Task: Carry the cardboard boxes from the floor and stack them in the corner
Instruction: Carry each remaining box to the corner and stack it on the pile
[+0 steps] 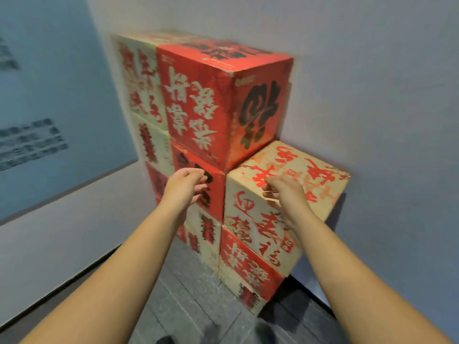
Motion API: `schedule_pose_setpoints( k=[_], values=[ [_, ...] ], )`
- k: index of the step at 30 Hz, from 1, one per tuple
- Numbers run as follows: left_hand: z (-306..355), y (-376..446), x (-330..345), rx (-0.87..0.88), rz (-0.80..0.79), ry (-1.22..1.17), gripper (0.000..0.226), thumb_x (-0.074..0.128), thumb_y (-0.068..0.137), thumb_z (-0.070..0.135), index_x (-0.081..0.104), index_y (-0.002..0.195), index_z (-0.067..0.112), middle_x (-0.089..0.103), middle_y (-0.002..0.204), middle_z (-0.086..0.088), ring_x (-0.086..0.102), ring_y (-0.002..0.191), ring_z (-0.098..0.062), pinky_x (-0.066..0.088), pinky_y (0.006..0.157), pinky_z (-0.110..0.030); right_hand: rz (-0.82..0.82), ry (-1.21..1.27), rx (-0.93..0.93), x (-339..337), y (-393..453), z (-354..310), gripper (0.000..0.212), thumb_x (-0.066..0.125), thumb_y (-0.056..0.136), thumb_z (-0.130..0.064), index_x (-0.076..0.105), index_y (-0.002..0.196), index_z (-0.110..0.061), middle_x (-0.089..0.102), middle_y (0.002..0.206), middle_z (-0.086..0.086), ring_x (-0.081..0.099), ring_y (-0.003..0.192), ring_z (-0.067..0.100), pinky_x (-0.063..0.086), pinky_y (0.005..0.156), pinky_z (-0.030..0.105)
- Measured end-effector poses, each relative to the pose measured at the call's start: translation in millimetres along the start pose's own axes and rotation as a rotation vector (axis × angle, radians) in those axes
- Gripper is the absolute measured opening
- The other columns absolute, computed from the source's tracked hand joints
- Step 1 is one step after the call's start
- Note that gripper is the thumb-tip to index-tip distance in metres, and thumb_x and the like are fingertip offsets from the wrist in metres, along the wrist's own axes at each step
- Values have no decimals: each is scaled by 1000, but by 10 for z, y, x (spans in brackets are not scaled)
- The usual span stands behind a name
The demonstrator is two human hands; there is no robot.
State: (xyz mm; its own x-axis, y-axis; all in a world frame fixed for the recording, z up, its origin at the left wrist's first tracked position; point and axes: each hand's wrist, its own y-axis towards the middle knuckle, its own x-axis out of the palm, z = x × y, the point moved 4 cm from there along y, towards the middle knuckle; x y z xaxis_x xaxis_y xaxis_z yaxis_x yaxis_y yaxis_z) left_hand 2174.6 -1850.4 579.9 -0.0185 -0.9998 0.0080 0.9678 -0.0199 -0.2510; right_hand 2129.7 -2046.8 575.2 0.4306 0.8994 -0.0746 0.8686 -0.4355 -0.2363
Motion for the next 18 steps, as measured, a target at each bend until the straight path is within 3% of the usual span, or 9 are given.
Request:
schedule_pose_setpoints(
  k=[9,14,18],
  values=[
    [-24,-1429,-2183,79,560,-188,18,46,96,16,52,79,20,57,85,4,55,77,-8,40,67,-23,-651,-85,-60,2165,-1203,-174,22,50,91,-11,50,70,-18,53,67,0,47,57,8,35,53,18],
    [-332,-2850,-3418,91,902,-277,18,47,95,17,53,79,20,57,86,3,55,79,-10,39,84,-31,-1018,-152,-72,3261,-2681,19,20,50,92,-12,51,73,-17,54,71,1,48,62,10,38,59,21],
    [-657,-4204,-4163,95,1160,-312,20,46,96,16,51,77,20,56,84,3,54,77,-9,40,79,-29,-1290,-206,-39,3867,-4163,372,21,49,93,-11,51,73,-16,55,72,2,49,63,11,39,62,23]
  ],
)
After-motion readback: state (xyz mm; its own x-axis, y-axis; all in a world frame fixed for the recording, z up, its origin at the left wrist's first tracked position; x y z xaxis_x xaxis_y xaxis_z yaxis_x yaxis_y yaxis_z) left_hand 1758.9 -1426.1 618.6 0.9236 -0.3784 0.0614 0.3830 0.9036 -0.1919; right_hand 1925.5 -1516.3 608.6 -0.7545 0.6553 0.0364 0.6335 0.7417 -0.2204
